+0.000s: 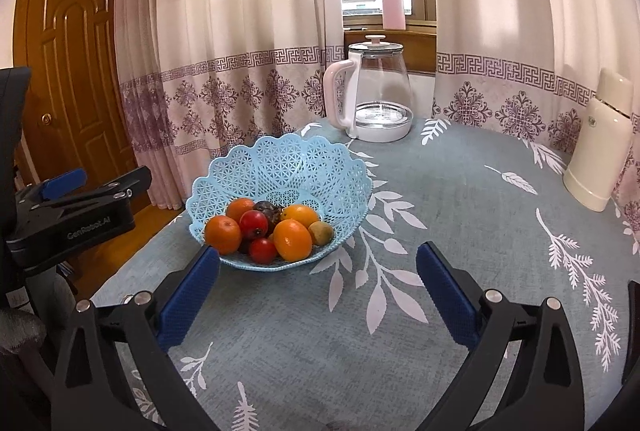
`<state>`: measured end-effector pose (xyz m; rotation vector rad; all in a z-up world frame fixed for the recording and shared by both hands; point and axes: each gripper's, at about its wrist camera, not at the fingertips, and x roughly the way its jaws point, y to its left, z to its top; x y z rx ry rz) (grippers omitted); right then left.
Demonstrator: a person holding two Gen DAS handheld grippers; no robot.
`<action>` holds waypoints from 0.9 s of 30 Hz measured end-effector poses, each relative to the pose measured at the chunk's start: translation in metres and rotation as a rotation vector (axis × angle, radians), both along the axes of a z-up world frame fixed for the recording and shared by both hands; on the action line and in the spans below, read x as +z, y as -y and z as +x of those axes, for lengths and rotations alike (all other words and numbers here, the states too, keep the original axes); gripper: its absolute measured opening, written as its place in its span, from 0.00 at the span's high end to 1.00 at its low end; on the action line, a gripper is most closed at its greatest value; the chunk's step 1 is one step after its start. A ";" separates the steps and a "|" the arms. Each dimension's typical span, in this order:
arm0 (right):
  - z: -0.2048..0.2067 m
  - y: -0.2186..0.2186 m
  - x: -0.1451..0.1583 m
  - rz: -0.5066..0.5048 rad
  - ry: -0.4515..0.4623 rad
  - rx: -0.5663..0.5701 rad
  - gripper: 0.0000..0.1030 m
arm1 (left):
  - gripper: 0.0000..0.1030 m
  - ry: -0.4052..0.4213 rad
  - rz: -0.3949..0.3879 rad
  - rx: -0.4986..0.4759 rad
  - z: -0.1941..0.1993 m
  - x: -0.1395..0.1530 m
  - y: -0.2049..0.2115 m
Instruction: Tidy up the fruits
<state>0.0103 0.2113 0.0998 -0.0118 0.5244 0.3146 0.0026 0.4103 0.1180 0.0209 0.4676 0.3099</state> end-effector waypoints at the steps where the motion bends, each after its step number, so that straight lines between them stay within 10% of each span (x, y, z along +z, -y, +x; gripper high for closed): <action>1: -0.001 0.000 0.000 0.001 0.000 -0.001 0.05 | 0.03 0.004 0.018 0.003 -0.001 0.000 0.002; 27: -0.002 -0.001 -0.003 -0.012 -0.010 0.011 0.05 | 0.03 -0.008 0.057 0.002 0.000 -0.001 0.007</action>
